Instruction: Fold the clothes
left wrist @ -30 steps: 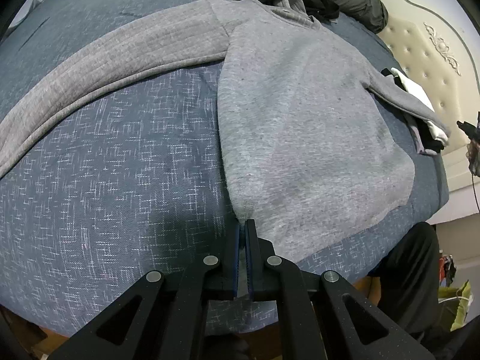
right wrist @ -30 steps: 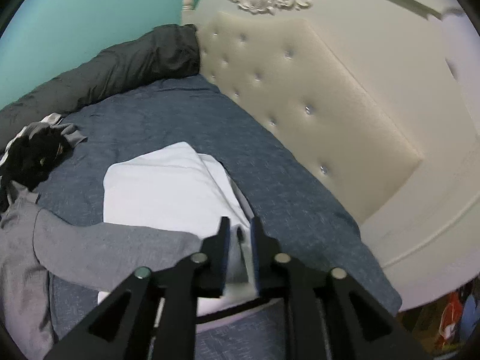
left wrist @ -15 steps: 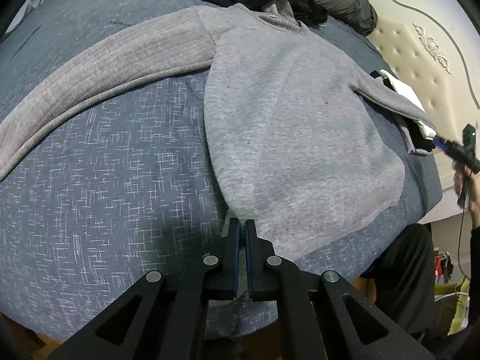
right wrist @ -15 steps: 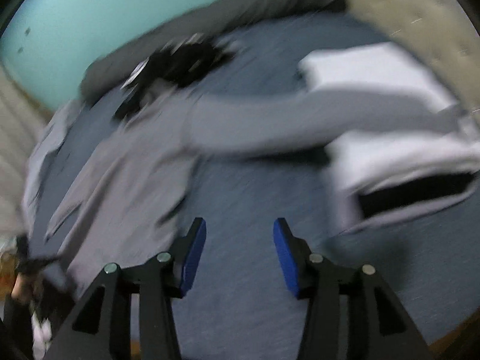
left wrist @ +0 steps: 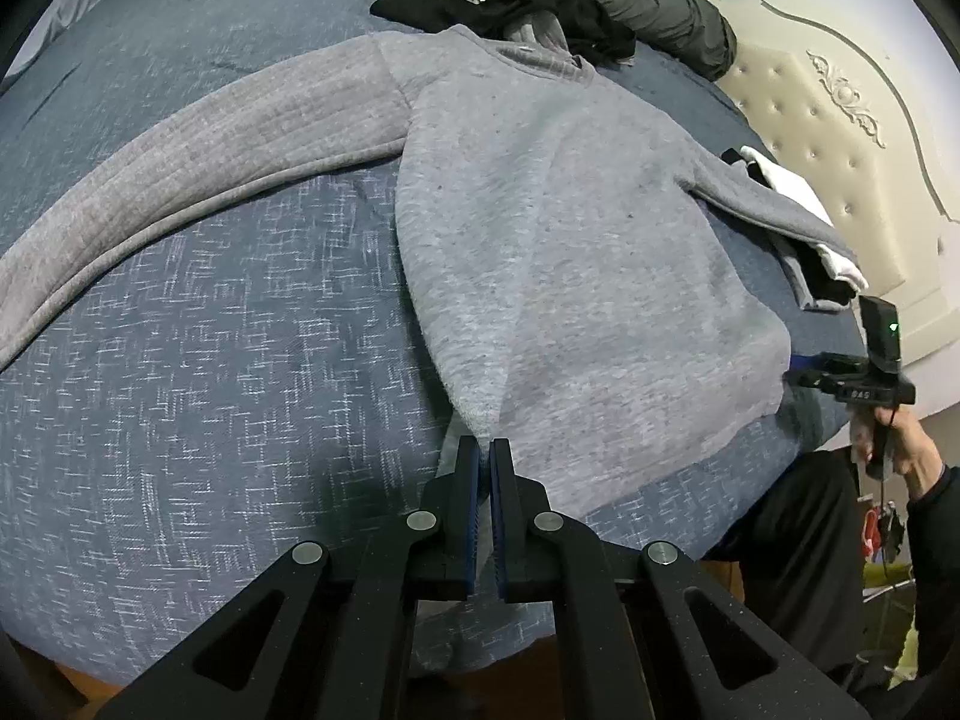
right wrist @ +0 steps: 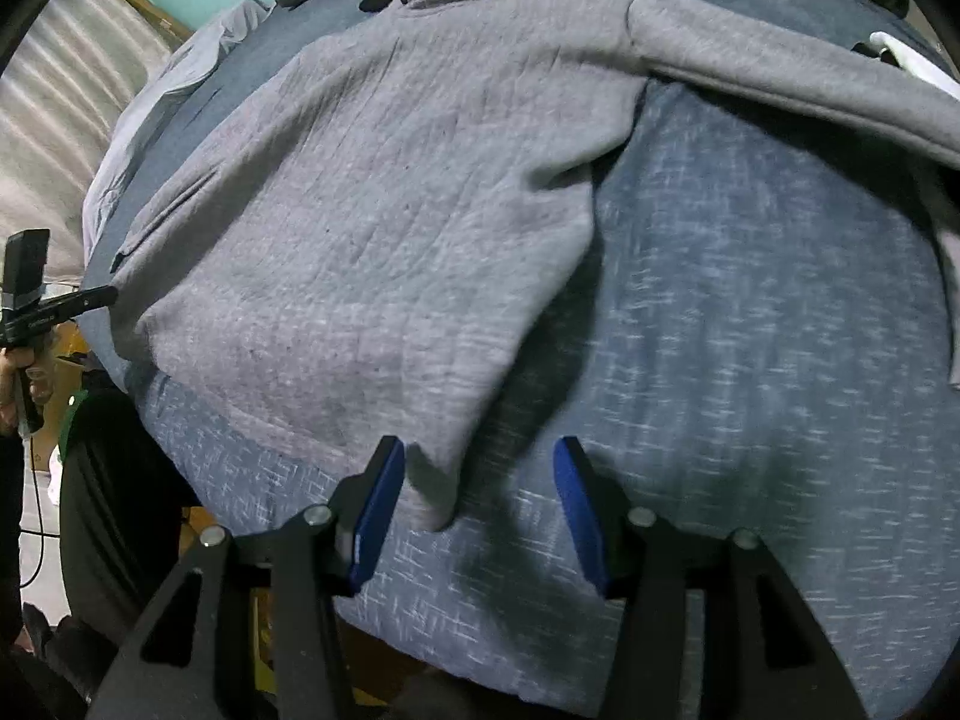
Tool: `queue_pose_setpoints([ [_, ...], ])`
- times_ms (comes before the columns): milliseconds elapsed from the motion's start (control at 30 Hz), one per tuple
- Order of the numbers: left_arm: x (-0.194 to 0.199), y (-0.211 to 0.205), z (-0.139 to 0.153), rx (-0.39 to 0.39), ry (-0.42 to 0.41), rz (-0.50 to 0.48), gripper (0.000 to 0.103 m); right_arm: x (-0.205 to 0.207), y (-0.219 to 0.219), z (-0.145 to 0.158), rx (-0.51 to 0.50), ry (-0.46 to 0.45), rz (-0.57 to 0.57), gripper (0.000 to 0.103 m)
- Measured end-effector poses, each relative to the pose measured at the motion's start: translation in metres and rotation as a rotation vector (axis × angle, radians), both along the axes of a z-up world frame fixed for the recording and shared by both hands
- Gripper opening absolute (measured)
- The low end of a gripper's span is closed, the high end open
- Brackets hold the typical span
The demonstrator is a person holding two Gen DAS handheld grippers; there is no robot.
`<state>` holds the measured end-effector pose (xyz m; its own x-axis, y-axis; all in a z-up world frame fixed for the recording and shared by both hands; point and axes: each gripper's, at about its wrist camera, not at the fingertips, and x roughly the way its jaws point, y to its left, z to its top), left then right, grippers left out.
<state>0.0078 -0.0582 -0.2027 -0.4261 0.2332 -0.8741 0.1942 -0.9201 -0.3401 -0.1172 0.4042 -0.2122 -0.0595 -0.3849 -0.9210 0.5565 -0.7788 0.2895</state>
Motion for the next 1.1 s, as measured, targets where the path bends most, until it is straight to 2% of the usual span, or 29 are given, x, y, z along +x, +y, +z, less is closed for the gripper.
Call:
queue_pose_setpoints([
  [33,0.000,0.001,0.001,-0.002,0.001,-0.001,0.004,0.001,-0.001,-0.003,0.010,-0.003,0.003,0.052],
  [100,0.001,0.001,0.003,-0.006,0.005,-0.002,0.004,0.003,-0.003,-0.008,0.030,-0.002,0.006,0.033],
  [133,0.002,0.002,0.004,-0.008,0.007,-0.003,0.004,0.003,-0.002,-0.009,0.019,-0.001,0.002,0.017],
  [167,0.003,0.002,0.005,-0.010,0.009,-0.003,0.004,0.004,-0.001,-0.008,0.009,0.001,0.000,0.010],
  [233,0.004,0.002,0.007,-0.013,0.011,-0.002,0.003,0.006,0.001,-0.002,-0.012,0.009,0.001,0.004],
  [367,0.005,0.001,0.012,-0.014,0.020,0.004,0.003,0.007,0.010,0.021,-0.030,0.041,0.000,0.002],
  [500,0.005,0.003,0.019,-0.011,0.031,-0.002,0.003,0.004,0.026,0.059,-0.044,0.076,-0.009,0.002],
  [600,0.005,0.007,0.024,-0.009,0.038,-0.016,0.003,0.006,0.039,0.089,-0.029,0.100,-0.020,0.002],
  [733,0.000,0.015,0.024,-0.012,0.040,-0.032,0.004,0.005,0.057,0.111,0.002,0.108,-0.035,0.002],
  [833,-0.008,0.020,0.013,0.010,0.020,-0.032,0.004,-0.001,0.069,0.102,0.056,0.089,-0.075,0.002],
  [967,-0.018,0.025,-0.005,0.024,-0.026,-0.024,0.004,-0.008,0.077,0.060,0.122,0.037,-0.133,0.002],
  [1100,-0.023,0.029,-0.020,0.028,-0.063,-0.015,0.004,-0.011,0.081,0.026,0.137,0.012,-0.171,0.002],
])
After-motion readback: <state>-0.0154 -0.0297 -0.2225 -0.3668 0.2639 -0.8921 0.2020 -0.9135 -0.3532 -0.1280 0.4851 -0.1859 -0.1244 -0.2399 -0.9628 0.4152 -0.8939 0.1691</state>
